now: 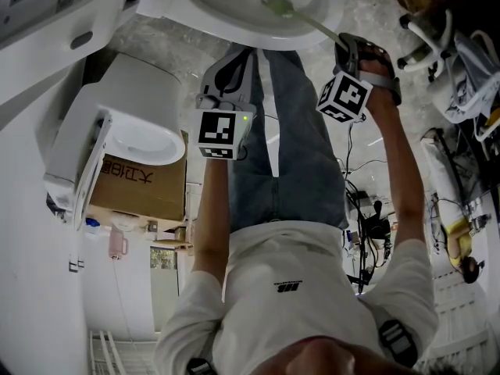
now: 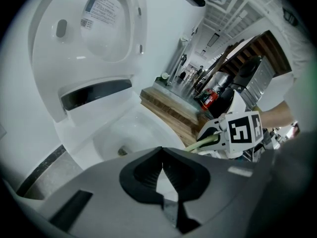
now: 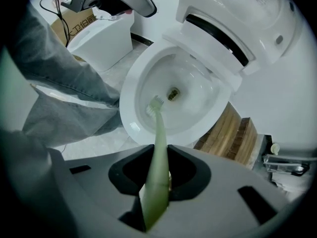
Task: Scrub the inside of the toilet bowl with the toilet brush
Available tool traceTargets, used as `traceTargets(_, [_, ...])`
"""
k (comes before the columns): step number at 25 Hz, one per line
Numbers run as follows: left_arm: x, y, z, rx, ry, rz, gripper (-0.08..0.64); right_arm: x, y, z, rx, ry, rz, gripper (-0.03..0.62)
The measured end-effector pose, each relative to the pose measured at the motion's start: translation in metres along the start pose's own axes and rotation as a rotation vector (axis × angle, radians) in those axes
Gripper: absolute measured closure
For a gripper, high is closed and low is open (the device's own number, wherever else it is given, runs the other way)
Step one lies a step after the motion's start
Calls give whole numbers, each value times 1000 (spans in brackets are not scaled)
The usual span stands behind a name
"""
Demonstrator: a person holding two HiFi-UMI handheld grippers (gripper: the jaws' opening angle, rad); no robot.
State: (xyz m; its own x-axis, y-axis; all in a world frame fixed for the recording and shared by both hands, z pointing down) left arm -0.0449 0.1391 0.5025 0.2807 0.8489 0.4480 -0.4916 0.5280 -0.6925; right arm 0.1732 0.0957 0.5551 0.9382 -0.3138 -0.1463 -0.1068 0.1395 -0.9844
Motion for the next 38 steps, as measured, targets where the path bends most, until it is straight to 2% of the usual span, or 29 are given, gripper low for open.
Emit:
traceTargets(18, [-16,-16,20,-1,-3,15,549,-30,-38,-25,-38,-80,19,515])
traceTargets(30, [-24,-18,42,-18,6,16,549,-46,-68,-51,-20,-69,75,517])
traceTargets(38, [-30,-22,44,-14,-1,7,549,-57,-89,-67,-16,-105,92,518])
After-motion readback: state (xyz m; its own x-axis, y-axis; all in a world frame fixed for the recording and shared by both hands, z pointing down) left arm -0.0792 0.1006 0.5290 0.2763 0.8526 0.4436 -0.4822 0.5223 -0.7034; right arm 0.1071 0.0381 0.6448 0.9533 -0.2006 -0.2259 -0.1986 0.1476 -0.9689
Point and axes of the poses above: the fingertips, and each gripper's own axes: y backward along the fingers, z to its left, x out of its underside, the point moved 7 cm from there along y, backward along the fingers, and after that the axes turned 14 degrees about y, right-handed, at the moved point
